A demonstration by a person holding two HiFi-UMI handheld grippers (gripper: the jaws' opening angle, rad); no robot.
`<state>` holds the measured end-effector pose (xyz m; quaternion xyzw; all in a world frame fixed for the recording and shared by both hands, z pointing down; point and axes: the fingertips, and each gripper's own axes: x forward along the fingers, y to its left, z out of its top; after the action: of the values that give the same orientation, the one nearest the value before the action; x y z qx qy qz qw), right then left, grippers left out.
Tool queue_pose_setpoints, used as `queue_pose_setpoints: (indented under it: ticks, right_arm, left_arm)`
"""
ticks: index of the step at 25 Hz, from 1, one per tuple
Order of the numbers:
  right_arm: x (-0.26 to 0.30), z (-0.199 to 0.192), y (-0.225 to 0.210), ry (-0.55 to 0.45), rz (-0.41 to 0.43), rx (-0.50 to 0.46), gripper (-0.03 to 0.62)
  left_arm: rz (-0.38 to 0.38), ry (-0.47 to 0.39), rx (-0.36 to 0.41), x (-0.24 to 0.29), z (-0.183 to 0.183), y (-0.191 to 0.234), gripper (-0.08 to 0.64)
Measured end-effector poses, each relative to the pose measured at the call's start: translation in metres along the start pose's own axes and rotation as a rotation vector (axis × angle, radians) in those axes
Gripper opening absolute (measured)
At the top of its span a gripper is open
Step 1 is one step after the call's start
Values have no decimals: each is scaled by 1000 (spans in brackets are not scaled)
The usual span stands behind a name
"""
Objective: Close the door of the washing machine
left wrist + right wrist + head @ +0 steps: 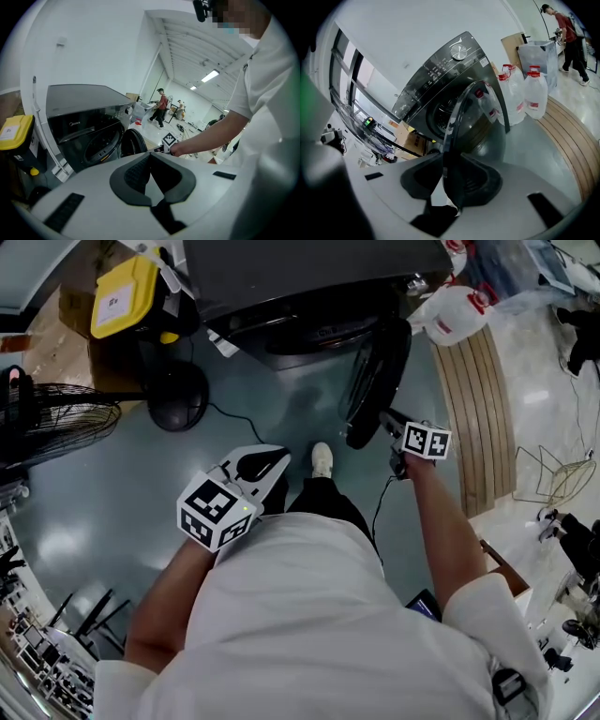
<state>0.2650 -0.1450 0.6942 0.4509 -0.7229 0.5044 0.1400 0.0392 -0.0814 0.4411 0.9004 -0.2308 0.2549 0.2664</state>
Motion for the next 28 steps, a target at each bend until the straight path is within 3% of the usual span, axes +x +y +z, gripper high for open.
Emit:
queue_pose_setpoints:
  ticks: [28]
  right_arm:
    - [98, 40, 78, -92, -1, 205, 126]
  left_arm:
    - [85, -47, -97, -48, -26, 37, 17]
